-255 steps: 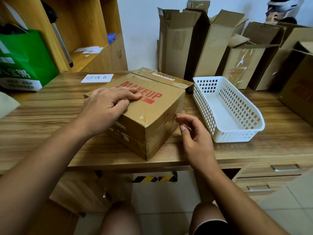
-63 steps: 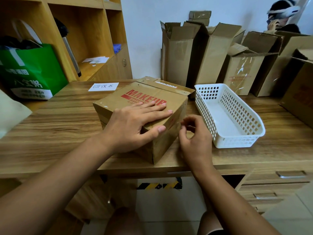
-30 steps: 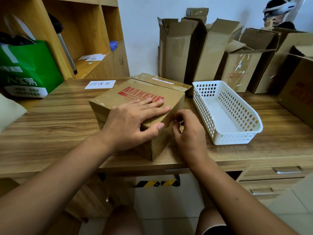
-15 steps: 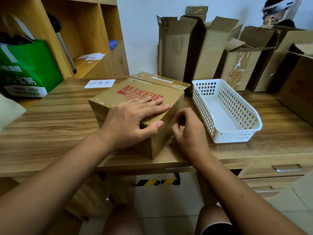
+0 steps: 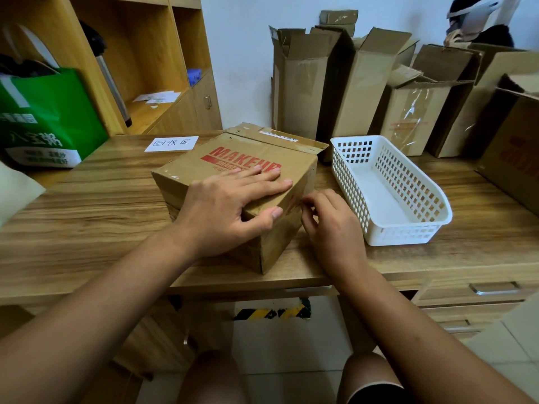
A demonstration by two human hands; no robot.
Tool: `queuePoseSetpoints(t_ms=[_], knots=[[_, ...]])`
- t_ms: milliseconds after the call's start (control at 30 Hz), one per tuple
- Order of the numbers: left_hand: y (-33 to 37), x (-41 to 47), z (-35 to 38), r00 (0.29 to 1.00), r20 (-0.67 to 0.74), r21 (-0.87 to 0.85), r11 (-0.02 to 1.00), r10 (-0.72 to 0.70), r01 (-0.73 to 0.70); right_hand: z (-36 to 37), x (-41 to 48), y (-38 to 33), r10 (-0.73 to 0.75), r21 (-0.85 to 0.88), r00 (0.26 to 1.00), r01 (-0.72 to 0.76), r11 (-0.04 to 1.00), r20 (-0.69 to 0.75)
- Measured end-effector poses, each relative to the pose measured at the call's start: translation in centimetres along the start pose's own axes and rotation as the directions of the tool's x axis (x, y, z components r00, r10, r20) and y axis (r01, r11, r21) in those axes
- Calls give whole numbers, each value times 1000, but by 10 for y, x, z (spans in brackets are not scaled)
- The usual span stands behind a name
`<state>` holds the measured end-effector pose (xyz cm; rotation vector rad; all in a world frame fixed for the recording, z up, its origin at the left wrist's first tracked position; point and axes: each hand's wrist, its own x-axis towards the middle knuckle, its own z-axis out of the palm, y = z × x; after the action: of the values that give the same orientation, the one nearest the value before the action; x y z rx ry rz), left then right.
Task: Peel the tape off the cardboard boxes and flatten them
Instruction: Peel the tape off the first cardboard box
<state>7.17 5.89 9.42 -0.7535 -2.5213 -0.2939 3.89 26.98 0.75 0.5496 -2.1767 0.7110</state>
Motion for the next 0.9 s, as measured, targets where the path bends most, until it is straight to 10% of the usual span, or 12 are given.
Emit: queuePoseSetpoints(t_ms=[900], knots=[[0, 0, 1, 1000, -19, 0, 1000, -19, 19, -9, -3, 6, 8, 108, 1000, -7, 994, -4]])
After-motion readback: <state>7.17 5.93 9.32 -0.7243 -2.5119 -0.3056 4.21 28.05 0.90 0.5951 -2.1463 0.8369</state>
